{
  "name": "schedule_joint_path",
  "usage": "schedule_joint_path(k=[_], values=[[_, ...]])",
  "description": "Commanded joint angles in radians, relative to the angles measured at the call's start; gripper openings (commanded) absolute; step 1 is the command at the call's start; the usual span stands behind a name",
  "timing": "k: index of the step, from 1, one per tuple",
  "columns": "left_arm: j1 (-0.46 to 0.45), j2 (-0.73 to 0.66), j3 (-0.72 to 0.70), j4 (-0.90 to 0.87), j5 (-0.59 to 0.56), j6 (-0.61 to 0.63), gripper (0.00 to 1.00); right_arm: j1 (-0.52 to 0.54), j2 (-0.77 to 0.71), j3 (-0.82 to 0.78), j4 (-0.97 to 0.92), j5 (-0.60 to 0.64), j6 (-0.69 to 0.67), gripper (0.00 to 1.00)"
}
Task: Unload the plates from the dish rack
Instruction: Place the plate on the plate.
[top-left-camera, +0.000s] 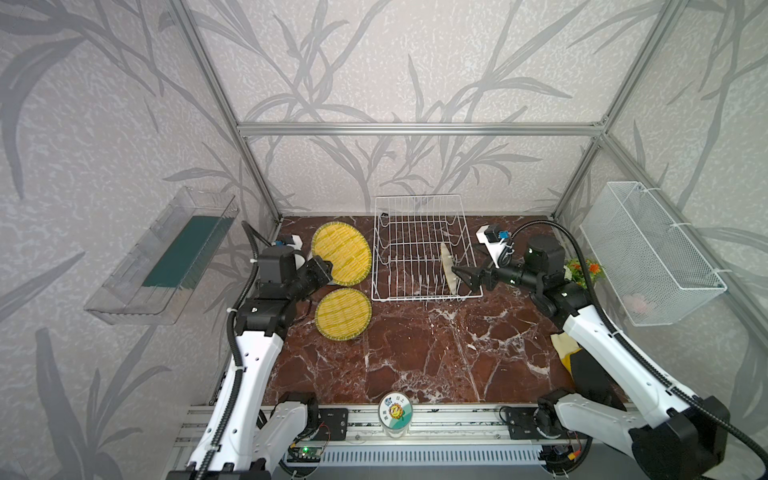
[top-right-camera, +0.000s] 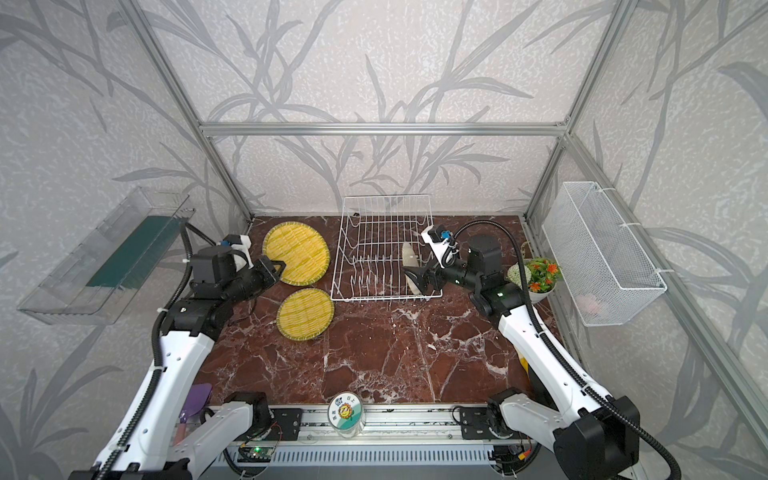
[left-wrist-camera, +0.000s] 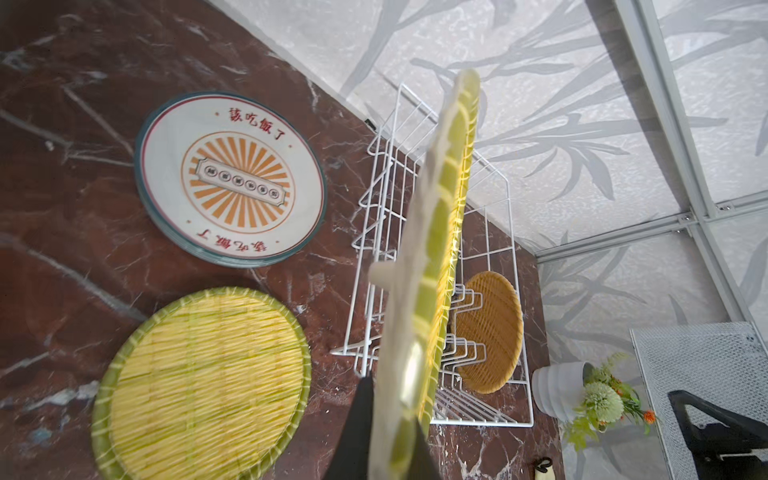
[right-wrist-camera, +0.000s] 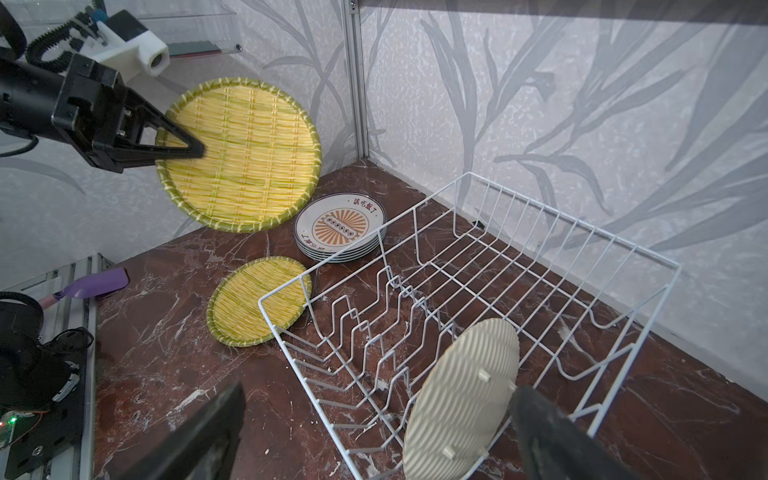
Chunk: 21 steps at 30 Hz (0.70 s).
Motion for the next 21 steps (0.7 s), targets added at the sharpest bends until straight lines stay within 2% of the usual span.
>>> schedule_joint_path(k=[1, 9, 21], values=[[0.013, -0.058, -0.027, -0.059, -0.046, -0.037, 0.0, 0.011, -0.035, -0.006, 0.0, 0.01, 0.002, 0.99], [0.073, -0.152, -0.201, -0.052, -0.066, -0.156, 0.0, 0.018, -0.058, -0.013, 0.005, 0.024, 0.021, 0.99], [0.103, -0.162, -0.441, 0.141, 0.048, -0.238, 0.0, 0.04, -0.018, -0.016, -0.02, -0.037, -0.016, 0.99]])
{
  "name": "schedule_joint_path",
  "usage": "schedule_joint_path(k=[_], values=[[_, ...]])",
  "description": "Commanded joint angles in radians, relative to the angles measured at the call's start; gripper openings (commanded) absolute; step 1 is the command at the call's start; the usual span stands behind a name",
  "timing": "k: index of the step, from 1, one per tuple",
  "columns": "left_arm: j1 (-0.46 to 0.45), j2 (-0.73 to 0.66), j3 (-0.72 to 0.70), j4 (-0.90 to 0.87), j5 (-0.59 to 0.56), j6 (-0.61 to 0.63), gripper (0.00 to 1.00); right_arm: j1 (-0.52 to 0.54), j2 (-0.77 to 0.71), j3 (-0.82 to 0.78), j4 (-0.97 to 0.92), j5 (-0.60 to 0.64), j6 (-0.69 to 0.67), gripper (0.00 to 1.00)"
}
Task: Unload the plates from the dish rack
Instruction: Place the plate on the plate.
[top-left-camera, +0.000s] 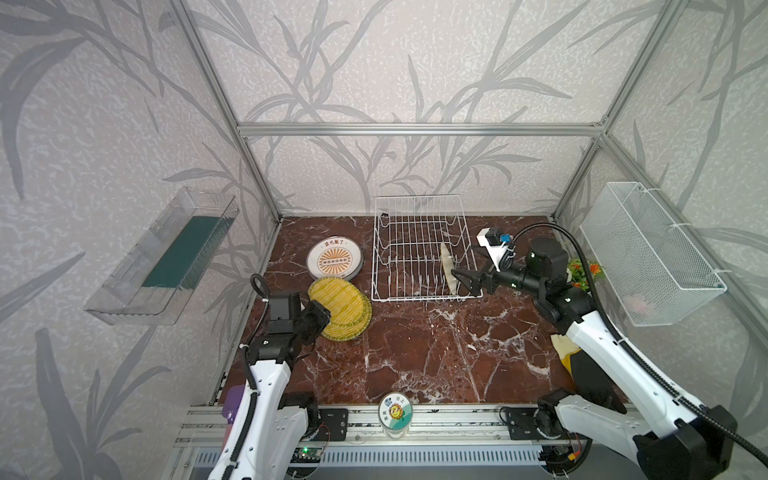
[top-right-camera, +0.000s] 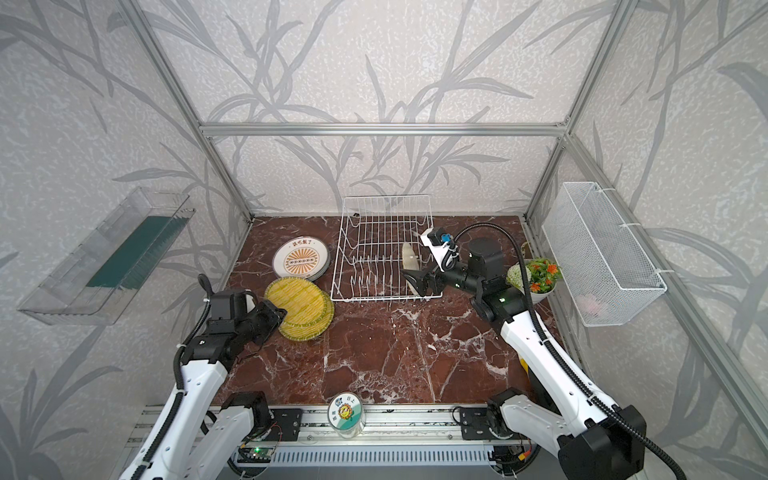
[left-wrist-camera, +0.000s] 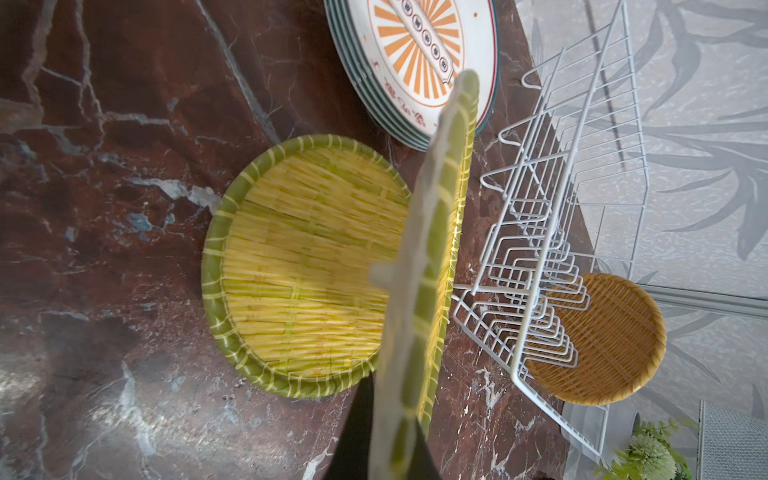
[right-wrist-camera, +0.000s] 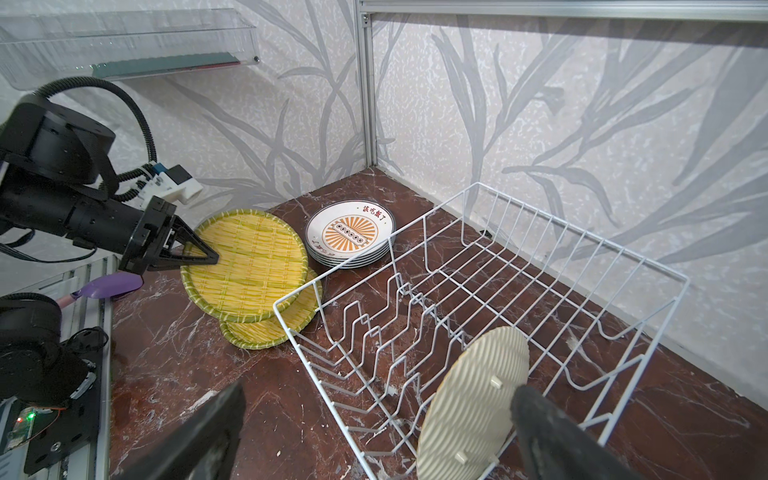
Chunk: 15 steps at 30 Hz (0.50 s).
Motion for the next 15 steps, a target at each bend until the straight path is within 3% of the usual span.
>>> schedule_joint_path(k=[1, 15], values=[[0.012, -0.009, -0.03, 0.112, 0.034, -0.037, 0.0, 0.014, 0.015, -0.006, -0.019, -0.032, -0.025, 0.99], [0.042, -0.028, -0.225, 0.339, 0.12, -0.1, 0.0, 0.048, 0.052, 0.008, -0.045, -0.027, -0.065, 0.99]])
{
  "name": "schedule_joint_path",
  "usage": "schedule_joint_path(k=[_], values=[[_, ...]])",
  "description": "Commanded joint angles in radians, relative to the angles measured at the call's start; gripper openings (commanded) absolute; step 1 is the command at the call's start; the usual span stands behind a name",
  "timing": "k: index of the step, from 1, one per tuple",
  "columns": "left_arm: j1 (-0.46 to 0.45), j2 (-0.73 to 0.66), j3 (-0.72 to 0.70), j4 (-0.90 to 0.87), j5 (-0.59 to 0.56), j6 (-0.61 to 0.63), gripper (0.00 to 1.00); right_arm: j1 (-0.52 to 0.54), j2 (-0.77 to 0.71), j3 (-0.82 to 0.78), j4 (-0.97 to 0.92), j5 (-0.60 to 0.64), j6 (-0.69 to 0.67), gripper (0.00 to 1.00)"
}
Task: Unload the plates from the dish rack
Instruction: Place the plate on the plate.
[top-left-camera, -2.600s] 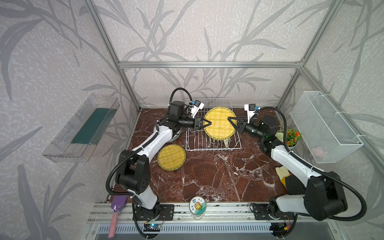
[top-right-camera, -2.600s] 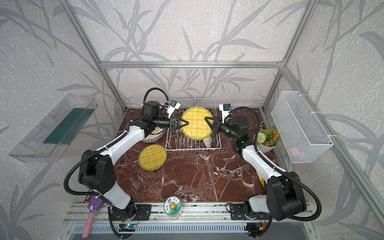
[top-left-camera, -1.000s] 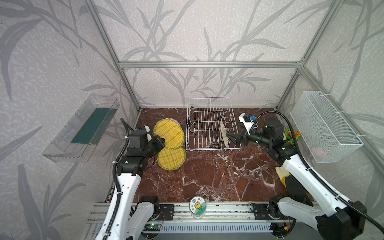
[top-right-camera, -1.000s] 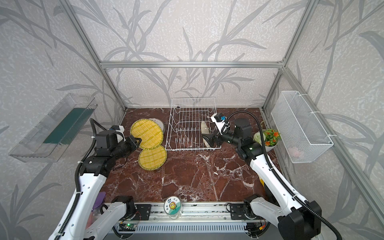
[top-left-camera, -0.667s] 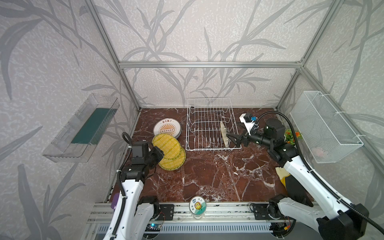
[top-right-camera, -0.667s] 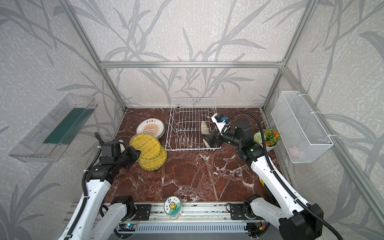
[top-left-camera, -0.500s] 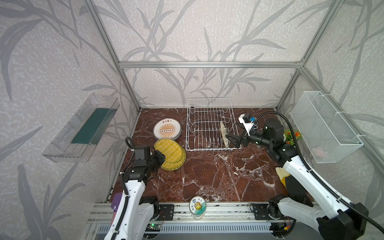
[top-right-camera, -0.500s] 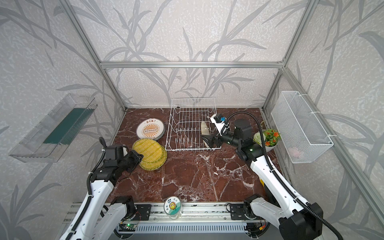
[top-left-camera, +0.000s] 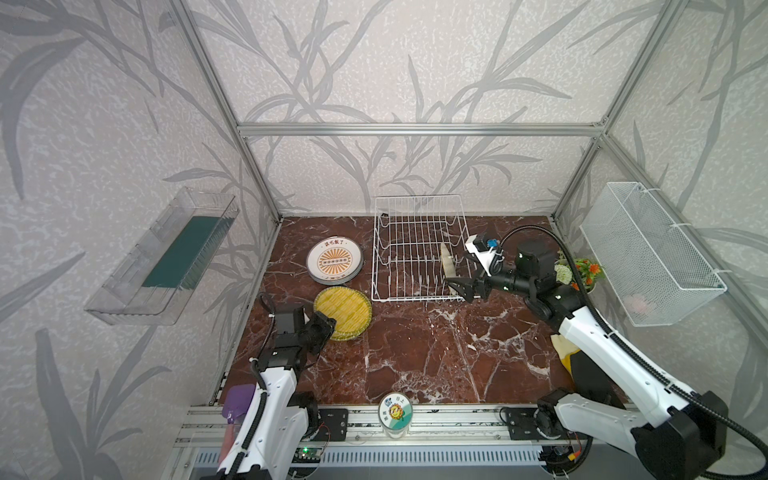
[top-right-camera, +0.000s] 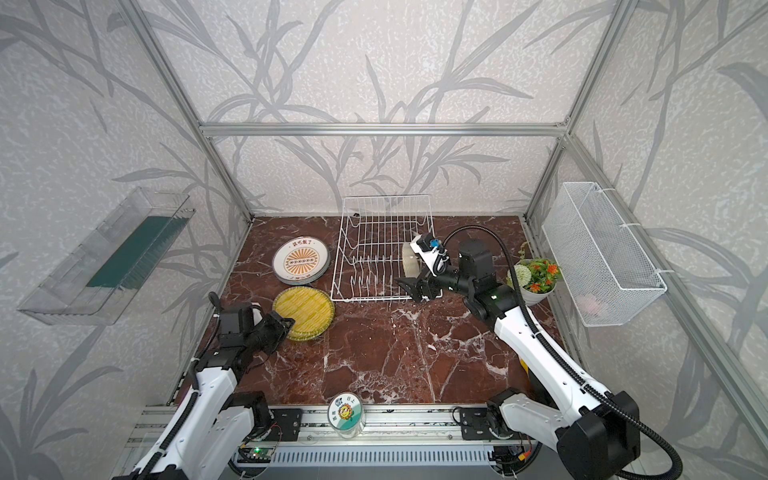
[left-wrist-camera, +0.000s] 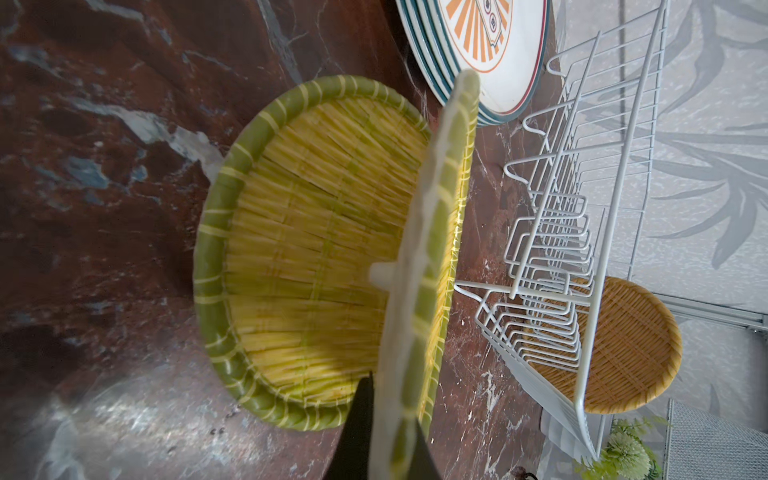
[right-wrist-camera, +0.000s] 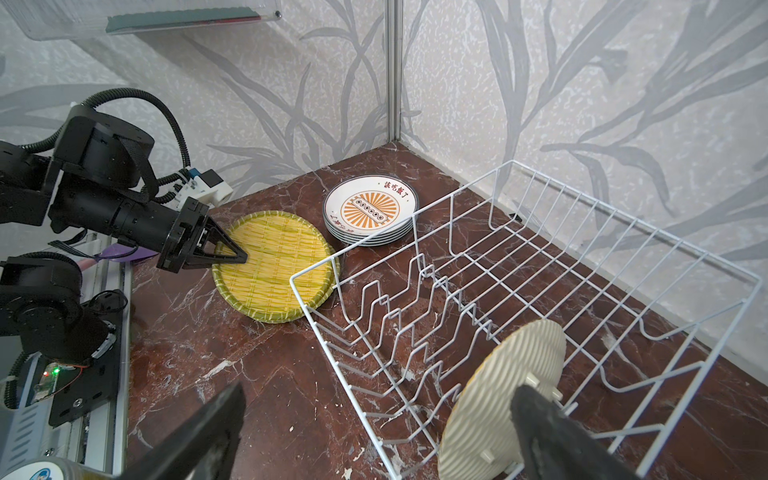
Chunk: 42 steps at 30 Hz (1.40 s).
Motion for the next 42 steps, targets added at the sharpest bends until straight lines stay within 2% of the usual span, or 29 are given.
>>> schedule_joint_path(k=[1, 12, 17, 29, 31, 34, 42], values=[[0.015, -0.021, -0.018, 0.118, 0.036, -0.027, 0.0, 0.011, 0.01, 0.009, -0.009, -0.019, -0.015, 0.99], [0.045, -0.015, -0.064, 0.172, 0.043, -0.042, 0.0, 0.03, 0.026, 0.015, -0.017, -0.015, -0.019, 0.99], [0.062, -0.009, -0.065, 0.152, 0.064, -0.019, 0.12, 0.035, 0.04, 0.014, -0.013, -0.002, -0.023, 0.99], [0.076, 0.054, -0.087, 0.149, 0.101, -0.009, 0.23, 0.065, 0.075, 0.025, 0.007, 0.003, -0.024, 0.99], [0.076, 0.059, -0.081, 0.132, 0.099, -0.007, 0.31, 0.068, 0.078, 0.031, 0.007, 0.004, -0.026, 0.99], [0.077, 0.065, -0.068, 0.1, 0.096, 0.005, 0.35, 0.071, 0.082, 0.034, 0.008, 0.004, -0.026, 0.99], [0.078, 0.092, -0.003, 0.004, 0.107, 0.043, 0.55, 0.076, 0.092, 0.041, 0.005, -0.003, -0.029, 0.99]])
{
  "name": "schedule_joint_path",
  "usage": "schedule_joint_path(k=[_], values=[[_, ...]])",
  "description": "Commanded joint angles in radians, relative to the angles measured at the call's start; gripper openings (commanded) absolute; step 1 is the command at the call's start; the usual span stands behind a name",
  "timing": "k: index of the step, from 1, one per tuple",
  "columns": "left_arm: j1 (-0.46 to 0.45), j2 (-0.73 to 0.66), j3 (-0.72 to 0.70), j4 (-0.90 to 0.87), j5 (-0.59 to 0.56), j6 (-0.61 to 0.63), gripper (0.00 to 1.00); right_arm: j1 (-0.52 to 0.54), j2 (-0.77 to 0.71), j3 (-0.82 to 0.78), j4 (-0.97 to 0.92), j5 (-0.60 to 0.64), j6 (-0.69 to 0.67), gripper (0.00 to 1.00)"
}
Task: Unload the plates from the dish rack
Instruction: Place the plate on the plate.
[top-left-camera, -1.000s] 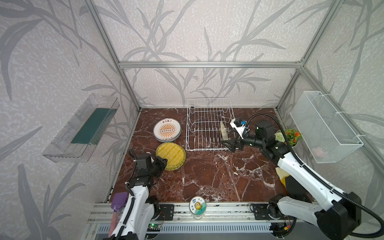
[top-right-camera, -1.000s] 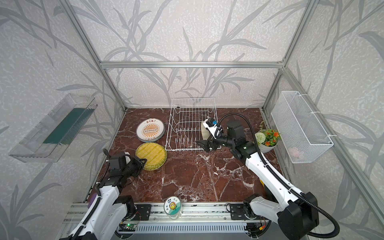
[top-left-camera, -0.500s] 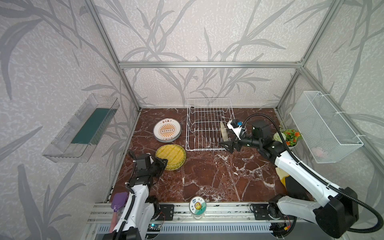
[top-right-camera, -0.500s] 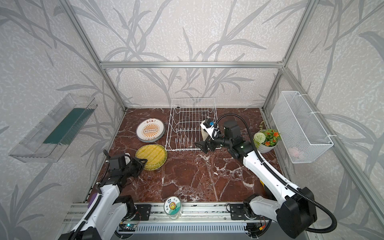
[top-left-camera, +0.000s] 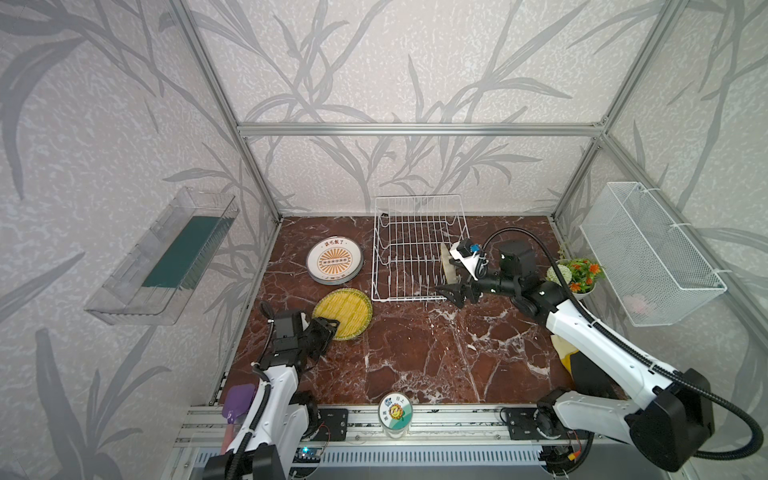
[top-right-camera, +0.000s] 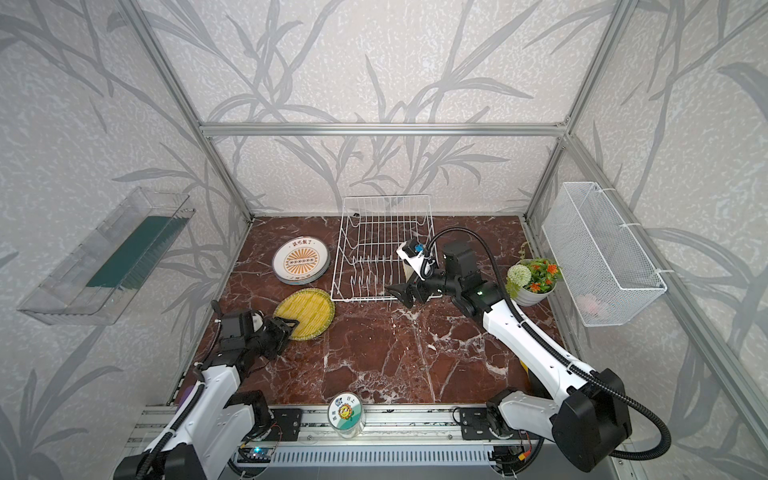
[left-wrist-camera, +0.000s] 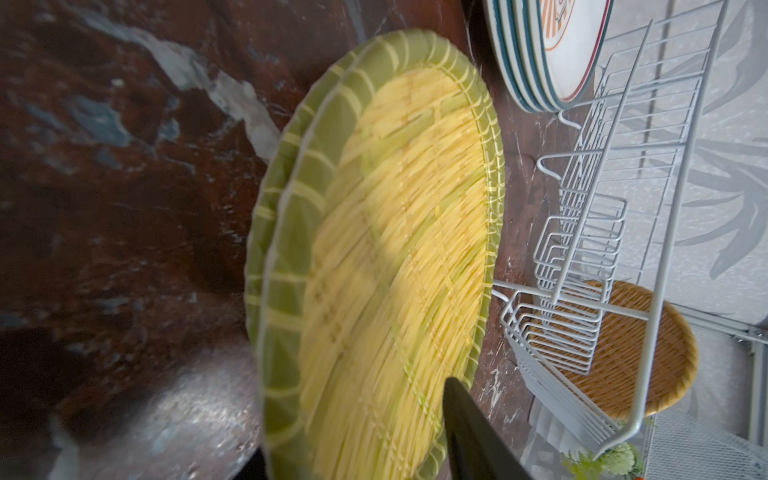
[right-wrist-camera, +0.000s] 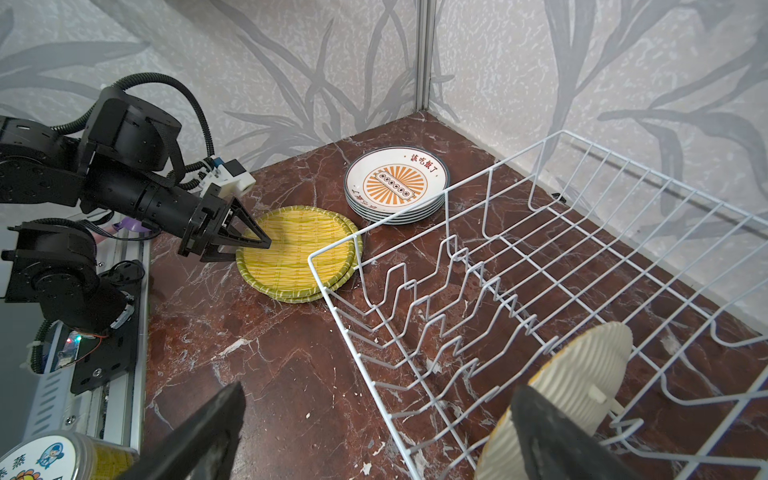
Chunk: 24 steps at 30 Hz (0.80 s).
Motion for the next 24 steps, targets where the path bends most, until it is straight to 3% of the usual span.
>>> schedule_joint_path(k=[1, 15, 18, 24], values=[[0.007, 0.018, 0.068, -0.072, 0.014, 0.035, 0.58, 0.007, 0.007, 0.036, 0.008, -0.007, -0.011, 0.99], [0.006, 0.117, 0.261, -0.335, -0.03, 0.181, 0.87, 0.01, 0.019, 0.039, 0.012, -0.007, -0.012, 0.99], [0.006, 0.135, 0.289, -0.365, -0.033, 0.204, 0.99, 0.011, 0.031, 0.043, 0.018, -0.012, -0.011, 0.99], [0.006, 0.188, 0.304, -0.371, 0.006, 0.247, 1.0, 0.013, 0.039, 0.047, 0.021, -0.013, -0.012, 0.99]])
